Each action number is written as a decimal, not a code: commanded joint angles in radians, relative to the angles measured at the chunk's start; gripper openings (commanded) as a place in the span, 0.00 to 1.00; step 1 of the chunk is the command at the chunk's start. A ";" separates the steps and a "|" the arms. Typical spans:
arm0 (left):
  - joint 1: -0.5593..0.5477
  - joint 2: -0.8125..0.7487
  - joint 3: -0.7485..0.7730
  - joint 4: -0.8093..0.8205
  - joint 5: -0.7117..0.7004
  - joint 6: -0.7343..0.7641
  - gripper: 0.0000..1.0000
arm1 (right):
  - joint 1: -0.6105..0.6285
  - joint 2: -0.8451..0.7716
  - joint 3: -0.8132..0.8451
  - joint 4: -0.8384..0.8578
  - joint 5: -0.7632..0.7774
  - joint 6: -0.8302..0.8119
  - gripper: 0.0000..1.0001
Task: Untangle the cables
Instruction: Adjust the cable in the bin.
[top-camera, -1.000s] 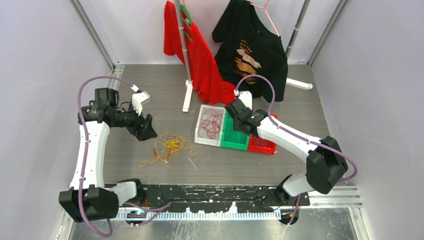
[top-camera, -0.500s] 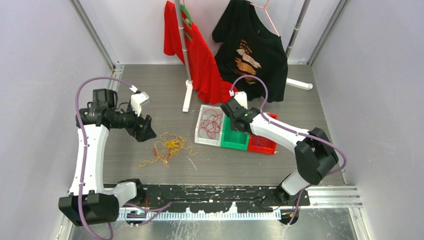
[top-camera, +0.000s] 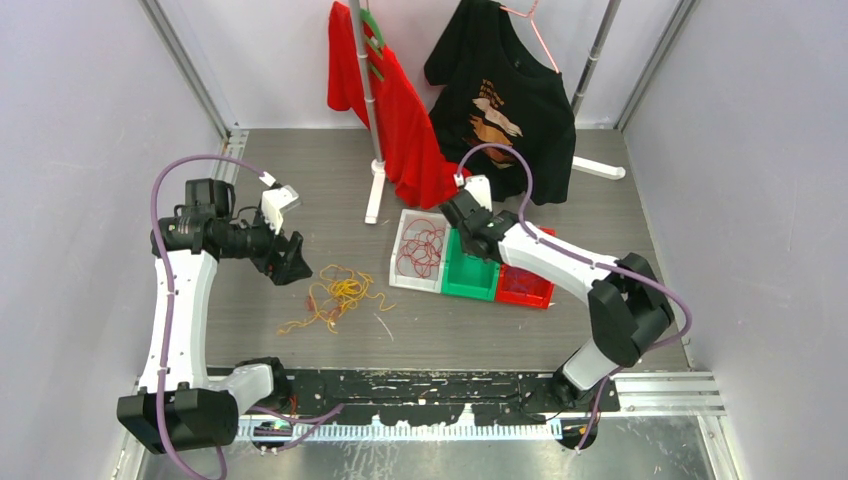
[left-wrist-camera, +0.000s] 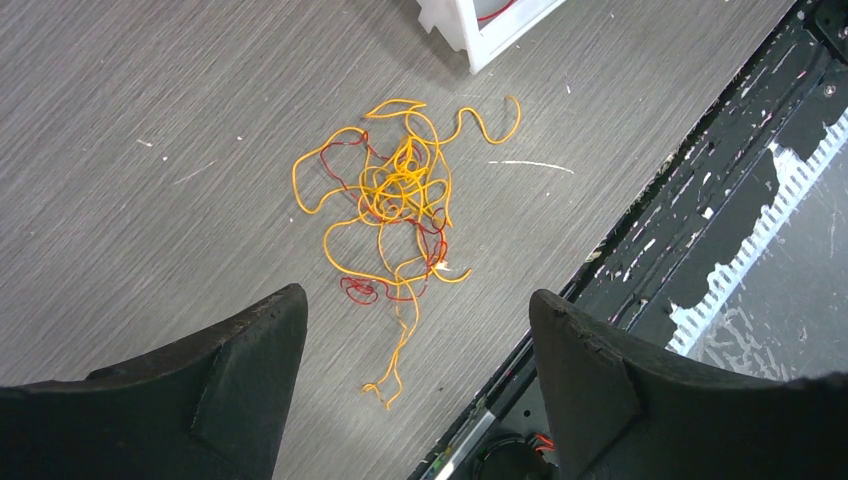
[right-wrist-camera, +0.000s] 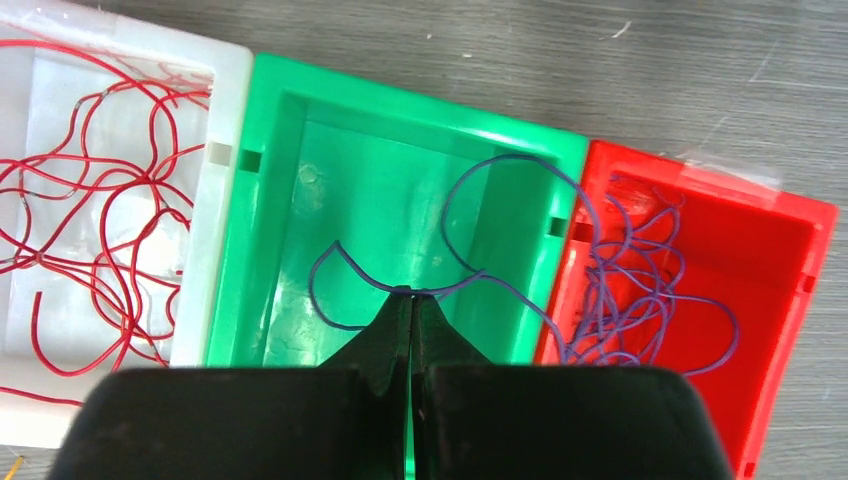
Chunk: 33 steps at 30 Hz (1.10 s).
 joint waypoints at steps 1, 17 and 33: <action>-0.004 -0.015 0.028 -0.003 0.011 0.019 0.81 | -0.051 -0.153 0.036 -0.027 0.059 0.017 0.01; -0.004 -0.015 0.013 0.008 0.026 0.024 0.80 | -0.368 -0.487 -0.232 -0.048 -0.201 0.059 0.35; -0.004 -0.005 0.026 -0.003 0.012 0.030 0.81 | -0.084 -0.357 -0.158 0.076 -0.418 -0.672 0.70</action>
